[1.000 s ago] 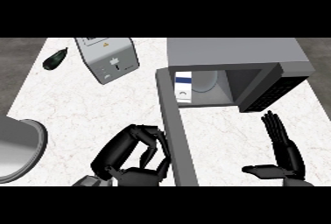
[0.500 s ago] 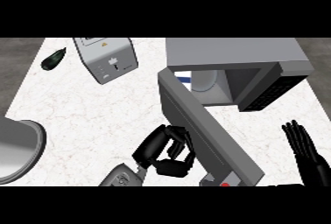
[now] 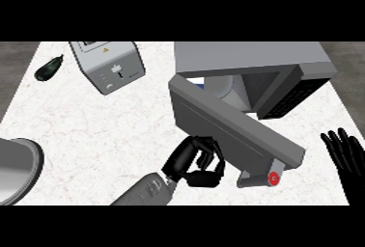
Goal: Pick up the milk, place it into the microwave and close the microwave
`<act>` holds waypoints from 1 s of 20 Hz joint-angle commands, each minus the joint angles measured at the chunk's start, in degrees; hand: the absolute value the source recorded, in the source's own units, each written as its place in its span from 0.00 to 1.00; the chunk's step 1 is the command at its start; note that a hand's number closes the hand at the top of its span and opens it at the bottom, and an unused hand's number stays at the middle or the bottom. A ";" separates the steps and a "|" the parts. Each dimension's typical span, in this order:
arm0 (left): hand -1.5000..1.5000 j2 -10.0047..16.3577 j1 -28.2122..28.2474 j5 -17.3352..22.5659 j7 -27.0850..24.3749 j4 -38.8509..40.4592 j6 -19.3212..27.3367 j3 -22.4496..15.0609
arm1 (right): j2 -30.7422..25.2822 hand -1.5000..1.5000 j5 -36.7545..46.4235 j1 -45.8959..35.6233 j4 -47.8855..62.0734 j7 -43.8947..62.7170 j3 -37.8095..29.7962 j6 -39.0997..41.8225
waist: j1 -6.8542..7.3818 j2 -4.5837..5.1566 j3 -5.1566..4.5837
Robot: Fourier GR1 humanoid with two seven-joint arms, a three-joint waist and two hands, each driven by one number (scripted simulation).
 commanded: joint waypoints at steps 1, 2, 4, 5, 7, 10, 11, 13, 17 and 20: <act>1.00 -0.28 -3.99 6.63 -1.41 6.34 3.45 -5.01 | -0.45 0.00 -2.84 3.09 -7.68 2.55 0.66 2.14 | -1.55 0.27 -0.04; 1.00 -0.28 -6.16 9.65 1.29 5.52 2.86 -5.73 | -1.01 0.00 -2.97 0.77 -7.43 4.30 0.86 1.92 | -1.66 0.46 -0.04; 1.00 -0.28 -7.48 11.38 -0.92 4.68 4.79 -7.22 | -2.60 0.00 -5.48 0.46 -7.57 5.12 -0.39 3.75 | -3.05 0.71 -0.07; 1.00 -0.28 -5.82 12.46 -5.22 6.44 4.58 -7.06 | -1.18 0.00 -4.69 2.11 -11.49 6.01 1.14 2.46 | -2.64 0.59 -0.13; 1.00 -0.28 -8.63 15.92 -2.32 2.84 8.13 -7.57 | -2.48 0.00 -6.21 -0.23 -9.44 6.76 1.17 4.41 | -3.54 0.92 -0.11; 1.00 -0.28 -10.70 19.43 -3.40 3.45 8.97 -7.29 | -3.51 0.00 -7.42 -0.67 -12.10 9.32 1.65 4.87 | -5.03 1.23 -0.22; 1.00 -0.28 -10.66 20.03 -5.16 3.22 10.77 -6.78 | -4.42 0.00 -7.80 -0.15 -12.89 9.36 1.51 5.86 | -5.62 1.21 -0.26; 1.00 -0.28 -13.08 22.05 -4.55 3.64 12.88 -6.20 | -5.92 0.00 -8.36 -2.04 -13.33 10.64 0.50 5.74 | -5.79 1.41 -0.23; 1.00 -0.29 -15.25 26.60 -5.07 4.08 19.06 -3.85 | -7.08 0.00 -8.86 -1.01 -14.67 11.68 0.38 6.56 | -7.24 1.47 -0.18; 1.00 -0.30 -17.75 28.88 -5.28 5.05 22.09 -3.94 | -8.48 0.00 -9.44 -3.49 -14.41 12.28 -1.18 6.19 | -7.45 1.84 -0.09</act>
